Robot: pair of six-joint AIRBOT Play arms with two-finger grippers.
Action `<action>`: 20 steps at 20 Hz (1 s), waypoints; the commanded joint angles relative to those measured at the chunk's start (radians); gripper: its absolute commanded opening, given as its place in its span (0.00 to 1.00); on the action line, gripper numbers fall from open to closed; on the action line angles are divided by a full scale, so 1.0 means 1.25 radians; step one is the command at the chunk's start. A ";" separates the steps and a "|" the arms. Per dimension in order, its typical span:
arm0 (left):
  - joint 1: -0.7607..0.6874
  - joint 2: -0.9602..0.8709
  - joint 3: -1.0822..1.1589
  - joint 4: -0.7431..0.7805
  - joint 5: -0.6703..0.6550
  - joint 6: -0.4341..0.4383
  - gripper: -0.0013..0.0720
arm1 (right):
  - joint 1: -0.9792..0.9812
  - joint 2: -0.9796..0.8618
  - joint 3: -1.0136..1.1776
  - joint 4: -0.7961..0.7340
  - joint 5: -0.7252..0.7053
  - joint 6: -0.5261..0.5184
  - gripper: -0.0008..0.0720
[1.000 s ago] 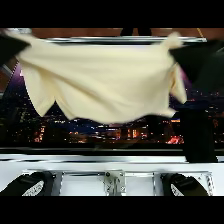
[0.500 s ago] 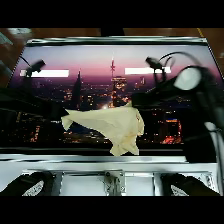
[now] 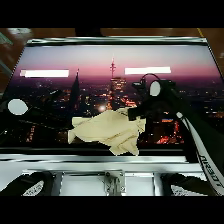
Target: Fold the shirts.
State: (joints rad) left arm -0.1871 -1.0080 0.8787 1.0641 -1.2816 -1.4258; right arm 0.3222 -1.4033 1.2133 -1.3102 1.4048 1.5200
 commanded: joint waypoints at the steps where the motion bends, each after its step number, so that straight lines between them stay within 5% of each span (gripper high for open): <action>1: 0.001 -0.003 -0.012 0.002 0.035 0.003 0.07 | -0.121 0.095 -0.136 0.064 0.079 -0.026 0.94; 7: 0.001 -0.003 -0.012 0.002 0.035 0.003 0.07 | -0.176 0.233 -0.616 0.425 -0.272 -0.029 0.94; 15: 0.001 -0.003 -0.012 0.002 0.036 0.003 0.07 | -0.056 0.172 -0.638 0.524 -0.416 -0.018 0.91; 18: 0.001 -0.003 -0.011 0.002 0.035 0.007 0.07 | -0.014 0.127 -0.621 0.544 -0.447 -0.018 0.13; 20: 0.002 -0.002 -0.004 0.006 0.035 0.036 0.07 | -0.015 0.150 -0.581 0.506 -0.432 -0.020 0.10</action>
State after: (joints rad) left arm -0.1864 -1.0111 0.8669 1.0668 -1.2377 -1.4097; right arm 0.2768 -1.2137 0.4492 -0.6594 0.8799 1.4960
